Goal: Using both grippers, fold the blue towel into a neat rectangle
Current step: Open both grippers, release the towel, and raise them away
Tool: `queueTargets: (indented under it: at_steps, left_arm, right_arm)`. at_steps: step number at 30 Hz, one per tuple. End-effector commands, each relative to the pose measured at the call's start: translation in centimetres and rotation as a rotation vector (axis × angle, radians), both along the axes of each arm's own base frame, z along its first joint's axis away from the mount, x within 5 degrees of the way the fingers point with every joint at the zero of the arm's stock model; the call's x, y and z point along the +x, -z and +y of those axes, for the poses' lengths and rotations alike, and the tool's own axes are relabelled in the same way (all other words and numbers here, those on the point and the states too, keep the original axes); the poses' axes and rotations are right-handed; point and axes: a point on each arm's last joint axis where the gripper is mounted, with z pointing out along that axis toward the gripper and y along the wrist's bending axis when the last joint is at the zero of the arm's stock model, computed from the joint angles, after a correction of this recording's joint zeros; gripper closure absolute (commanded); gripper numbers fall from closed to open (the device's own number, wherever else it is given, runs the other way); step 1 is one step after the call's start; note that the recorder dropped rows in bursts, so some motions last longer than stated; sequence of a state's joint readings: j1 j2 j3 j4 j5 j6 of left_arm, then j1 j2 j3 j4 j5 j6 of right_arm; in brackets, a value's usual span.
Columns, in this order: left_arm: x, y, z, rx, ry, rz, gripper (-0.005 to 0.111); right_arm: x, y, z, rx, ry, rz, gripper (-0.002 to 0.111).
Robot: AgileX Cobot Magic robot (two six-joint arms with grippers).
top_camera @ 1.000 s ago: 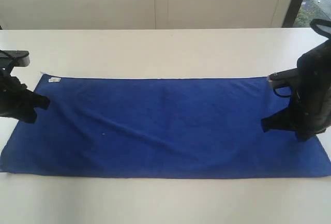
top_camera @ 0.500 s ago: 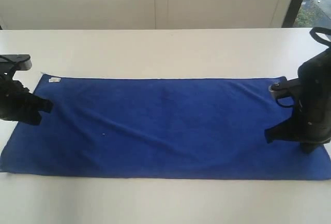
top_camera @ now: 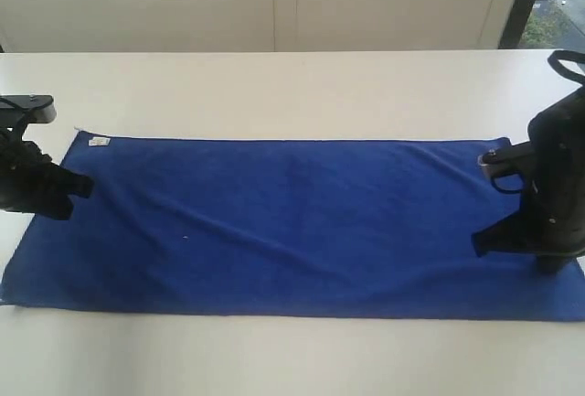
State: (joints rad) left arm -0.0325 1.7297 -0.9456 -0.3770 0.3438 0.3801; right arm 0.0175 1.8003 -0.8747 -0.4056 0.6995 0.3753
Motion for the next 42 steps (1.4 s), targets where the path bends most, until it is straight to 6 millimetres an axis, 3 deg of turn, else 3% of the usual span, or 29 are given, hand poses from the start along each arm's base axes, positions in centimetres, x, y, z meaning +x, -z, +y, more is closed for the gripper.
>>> queueTargets:
  at_steps: [1,9,17,42]
  left_arm:
    - [-0.5,-1.1,-0.2,-0.016,0.007,-0.012,0.107]
    - [-1.4,-1.3,-0.4,-0.024,0.05,0.032,0.107]
    - [-2.5,2.1,-0.3,-0.01,0.077,0.158,0.107]
    - [-3.2,2.3,0.3,0.082,0.179,0.214,0.107]
  right_arm:
    - [0.4,-1.4,0.2,0.049,-0.004,-0.129,0.108]
    - [0.3,-5.0,1.8,0.217,-0.05,-0.285,0.108]
    - [0.2,-5.0,2.1,0.249,-0.065,-0.287,0.108]
    - [0.5,-5.1,2.1,0.249,-0.068,-0.316,0.108]
